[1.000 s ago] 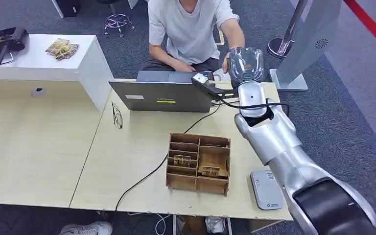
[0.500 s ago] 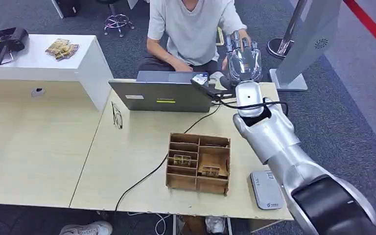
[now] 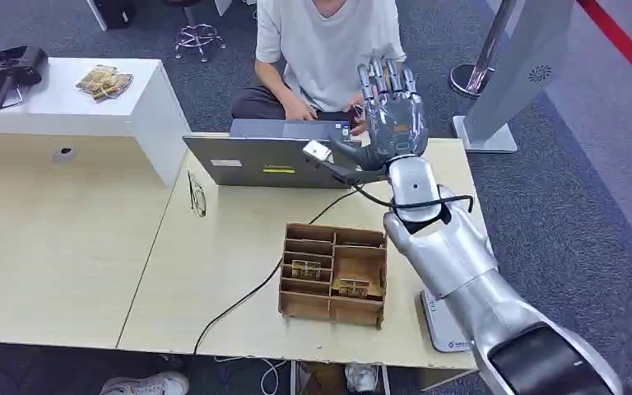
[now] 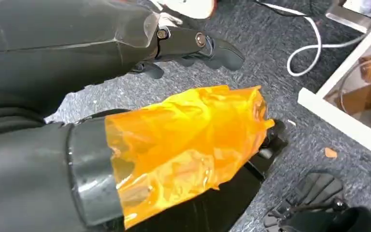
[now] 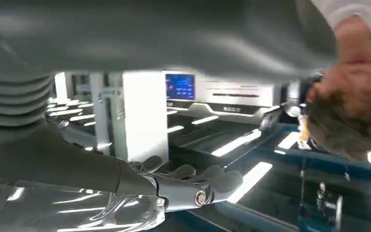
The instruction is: Pass the card to the sensor for recognition and then transmit it.
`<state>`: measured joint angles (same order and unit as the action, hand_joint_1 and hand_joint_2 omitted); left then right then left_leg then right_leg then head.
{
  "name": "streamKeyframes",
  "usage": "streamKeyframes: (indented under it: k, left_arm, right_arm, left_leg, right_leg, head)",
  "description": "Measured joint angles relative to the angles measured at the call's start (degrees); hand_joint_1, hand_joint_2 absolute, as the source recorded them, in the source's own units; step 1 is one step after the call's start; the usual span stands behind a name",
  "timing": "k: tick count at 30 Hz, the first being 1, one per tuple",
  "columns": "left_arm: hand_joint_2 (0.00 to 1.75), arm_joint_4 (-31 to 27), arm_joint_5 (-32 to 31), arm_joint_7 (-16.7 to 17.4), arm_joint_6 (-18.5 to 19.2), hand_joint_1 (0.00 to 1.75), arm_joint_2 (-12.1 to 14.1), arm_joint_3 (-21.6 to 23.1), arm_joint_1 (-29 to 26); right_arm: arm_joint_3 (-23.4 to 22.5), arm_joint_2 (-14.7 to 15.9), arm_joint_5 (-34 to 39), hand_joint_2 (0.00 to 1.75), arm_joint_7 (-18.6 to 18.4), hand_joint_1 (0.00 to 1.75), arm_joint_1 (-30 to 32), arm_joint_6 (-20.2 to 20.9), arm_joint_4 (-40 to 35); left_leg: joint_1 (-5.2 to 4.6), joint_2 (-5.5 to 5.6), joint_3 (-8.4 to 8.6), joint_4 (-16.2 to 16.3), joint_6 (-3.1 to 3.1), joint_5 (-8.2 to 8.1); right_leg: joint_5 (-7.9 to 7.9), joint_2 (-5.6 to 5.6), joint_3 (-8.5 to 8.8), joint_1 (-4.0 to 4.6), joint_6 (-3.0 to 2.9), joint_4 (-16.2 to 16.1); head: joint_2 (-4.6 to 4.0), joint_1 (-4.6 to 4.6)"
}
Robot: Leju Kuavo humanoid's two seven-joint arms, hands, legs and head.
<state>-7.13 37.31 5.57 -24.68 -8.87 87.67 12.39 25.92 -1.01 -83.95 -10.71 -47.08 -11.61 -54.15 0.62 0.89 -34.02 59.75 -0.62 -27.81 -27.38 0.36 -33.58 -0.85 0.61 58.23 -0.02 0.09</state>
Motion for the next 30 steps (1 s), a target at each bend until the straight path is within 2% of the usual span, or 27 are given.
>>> streamKeyframes:
  k: [10,15,16,23,30]
  left_arm:
    - [0.0,0.0,2.93,-1.09,-2.36,0.0,0.33,-0.18,-1.27]
    - [0.0,0.0,3.85,-1.46,-3.02,0.0,0.42,-0.48,-1.8]
    - [0.0,0.0,4.02,-1.66,-3.15,0.0,0.42,-0.52,-1.87]
    - [0.0,0.02,5.55,-2.29,-4.57,0.0,0.5,-1.59,-2.59]
    - [0.0,0.02,6.53,-3.1,-5.05,0.0,0.61,-2.25,-3.2]
  right_arm:
    - [0.04,1.31,5.68,0.0,3.71,0.0,14.09,-6.6,-17.68]
    - [0.26,1.6,8.0,0.0,5.13,0.0,18.8,-7.8,-23.54]
    - [0.35,1.68,8.48,1.75,5.31,0.0,19.62,-8.04,-24.48]
    - [1.27,2.16,11.82,1.75,7.15,0.0,26.97,-11.19,-30.11]
    - [1.7,2.38,14.16,1.75,8.48,0.0,31.43,-12.35,-31.84]
  left_leg:
    - [0.0,0.0,-0.02,-0.02,0.01,-0.01]
    - [0.0,-0.01,-0.01,-0.03,0.01,-0.01]
    - [0.0,-0.02,0.0,-0.03,0.01,-0.01]
    - [0.0,0.0,-0.01,-0.04,0.01,-0.02]
    - [0.0,0.0,-0.01,-0.04,-0.02,-0.04]
  right_leg:
    - [-0.01,-0.01,0.0,0.0,0.0,-0.03]
    - [-0.01,0.0,0.0,0.0,0.0,-0.03]
    - [-0.01,0.0,0.0,0.0,0.0,-0.04]
    - [-0.02,-0.02,0.01,0.0,0.0,-0.04]
    - [-0.02,-0.02,0.01,0.0,0.0,-0.04]
  head:
    - [0.0,0.02]
    - [0.0,0.0]
    - [0.0,-0.02]
    - [0.0,-0.02]
    - [0.0,-0.02]
